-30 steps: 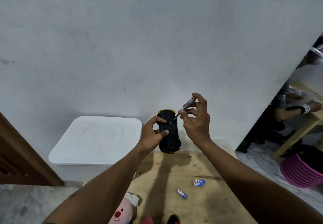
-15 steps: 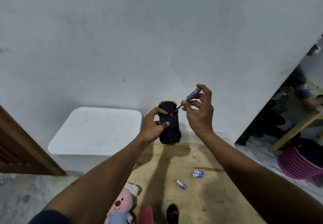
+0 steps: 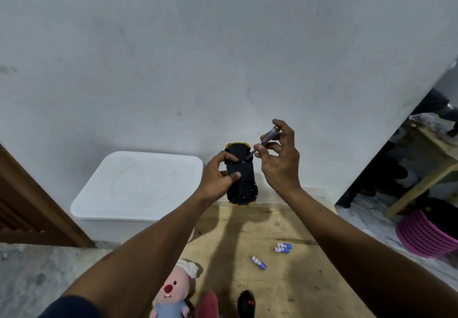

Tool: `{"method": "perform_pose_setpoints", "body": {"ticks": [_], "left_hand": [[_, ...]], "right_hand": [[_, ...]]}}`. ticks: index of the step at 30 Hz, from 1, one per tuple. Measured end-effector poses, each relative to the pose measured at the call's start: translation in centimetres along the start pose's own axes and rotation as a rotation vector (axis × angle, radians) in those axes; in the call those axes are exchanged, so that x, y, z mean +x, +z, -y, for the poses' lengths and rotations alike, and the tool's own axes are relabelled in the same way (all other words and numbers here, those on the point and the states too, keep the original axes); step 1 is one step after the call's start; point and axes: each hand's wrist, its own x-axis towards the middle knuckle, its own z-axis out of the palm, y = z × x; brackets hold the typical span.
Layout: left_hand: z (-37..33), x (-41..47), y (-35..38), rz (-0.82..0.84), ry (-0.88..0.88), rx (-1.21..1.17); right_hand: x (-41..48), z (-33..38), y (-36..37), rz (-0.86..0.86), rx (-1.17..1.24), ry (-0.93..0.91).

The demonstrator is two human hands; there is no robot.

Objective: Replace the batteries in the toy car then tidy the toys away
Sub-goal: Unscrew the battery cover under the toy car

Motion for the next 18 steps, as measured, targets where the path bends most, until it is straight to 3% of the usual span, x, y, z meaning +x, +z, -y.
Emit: {"method": "perform_pose_setpoints", "body": {"ticks": [9, 18], "left_hand": [[0.8, -0.1, -0.5, -0.011, -0.001, 0.008], [0.6, 0.3, -0.8, -0.016, 0.0, -0.001]], "right_hand": [[-0.7, -0.3, -0.2, 0.117, -0.084, -0.13], [0.5, 0.9, 0.9, 0.005, -0.104, -0.2]]}}
